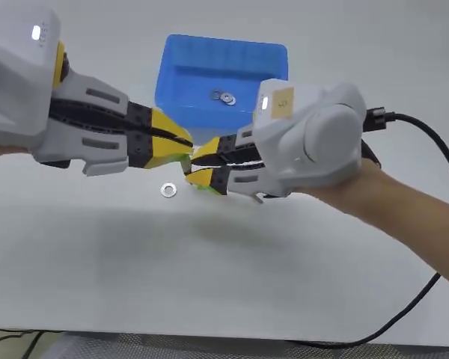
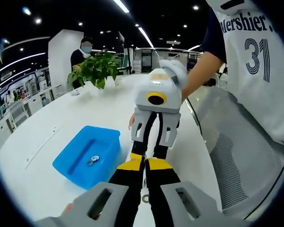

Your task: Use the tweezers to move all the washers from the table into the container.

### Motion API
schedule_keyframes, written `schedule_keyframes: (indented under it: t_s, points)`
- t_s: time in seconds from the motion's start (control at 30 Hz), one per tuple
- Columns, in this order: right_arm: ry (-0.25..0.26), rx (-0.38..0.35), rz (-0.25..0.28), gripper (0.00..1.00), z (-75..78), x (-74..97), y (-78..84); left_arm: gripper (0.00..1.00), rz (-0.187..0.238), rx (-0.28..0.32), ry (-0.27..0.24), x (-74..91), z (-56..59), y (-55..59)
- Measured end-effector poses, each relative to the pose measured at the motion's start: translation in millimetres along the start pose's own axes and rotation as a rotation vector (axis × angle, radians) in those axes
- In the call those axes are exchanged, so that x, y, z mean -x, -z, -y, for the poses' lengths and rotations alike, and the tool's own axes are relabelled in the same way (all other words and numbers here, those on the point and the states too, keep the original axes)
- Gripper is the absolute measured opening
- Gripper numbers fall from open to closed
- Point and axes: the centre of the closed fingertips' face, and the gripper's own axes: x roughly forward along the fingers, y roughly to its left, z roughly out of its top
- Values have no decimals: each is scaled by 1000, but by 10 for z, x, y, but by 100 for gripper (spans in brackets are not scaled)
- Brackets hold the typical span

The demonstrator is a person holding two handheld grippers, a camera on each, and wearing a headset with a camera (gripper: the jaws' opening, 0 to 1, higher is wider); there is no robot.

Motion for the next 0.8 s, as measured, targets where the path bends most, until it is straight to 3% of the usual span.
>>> schedule_keyframes:
  t_s: [0.27, 0.57, 0.8]
  points:
    - [-23, 23, -2, 11, -11, -23, 1, 6, -3, 2, 3, 2, 8, 1]
    - [-14, 46, -12, 10, -33, -15, -15, 6, -24, -7, 12, 21, 25, 4]
    - [3, 48, 6, 10, -23, 55, -123, 6, -22, -24, 5, 85, 31, -110]
